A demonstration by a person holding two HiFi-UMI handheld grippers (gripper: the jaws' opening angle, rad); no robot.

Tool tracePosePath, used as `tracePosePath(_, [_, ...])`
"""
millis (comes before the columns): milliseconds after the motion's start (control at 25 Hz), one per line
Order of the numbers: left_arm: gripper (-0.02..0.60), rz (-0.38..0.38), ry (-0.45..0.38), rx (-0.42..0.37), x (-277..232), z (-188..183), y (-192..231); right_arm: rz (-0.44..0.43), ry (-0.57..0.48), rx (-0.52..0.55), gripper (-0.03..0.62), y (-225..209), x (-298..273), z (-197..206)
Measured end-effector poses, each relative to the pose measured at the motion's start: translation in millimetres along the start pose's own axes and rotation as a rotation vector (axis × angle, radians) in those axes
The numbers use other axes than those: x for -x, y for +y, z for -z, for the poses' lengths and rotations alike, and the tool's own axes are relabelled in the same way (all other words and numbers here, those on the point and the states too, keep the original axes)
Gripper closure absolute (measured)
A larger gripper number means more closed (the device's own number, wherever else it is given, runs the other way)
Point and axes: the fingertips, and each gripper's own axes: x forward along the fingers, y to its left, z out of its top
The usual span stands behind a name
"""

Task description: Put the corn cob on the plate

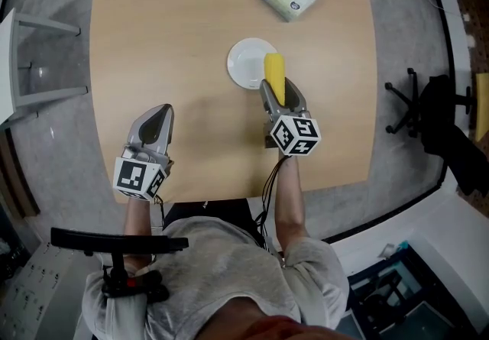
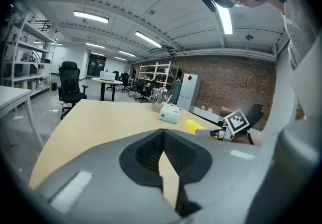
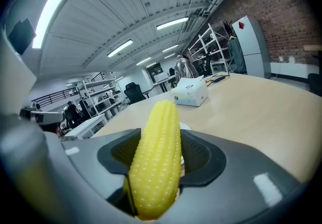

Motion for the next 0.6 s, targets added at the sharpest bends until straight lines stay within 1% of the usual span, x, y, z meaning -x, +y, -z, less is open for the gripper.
tracePosePath(600, [0.561, -0.016, 0.025, 0.018, -15.7, 10.8, 10.8, 0.023, 0.066, 0.018, 0.344, -13.4, -30.9, 14.4])
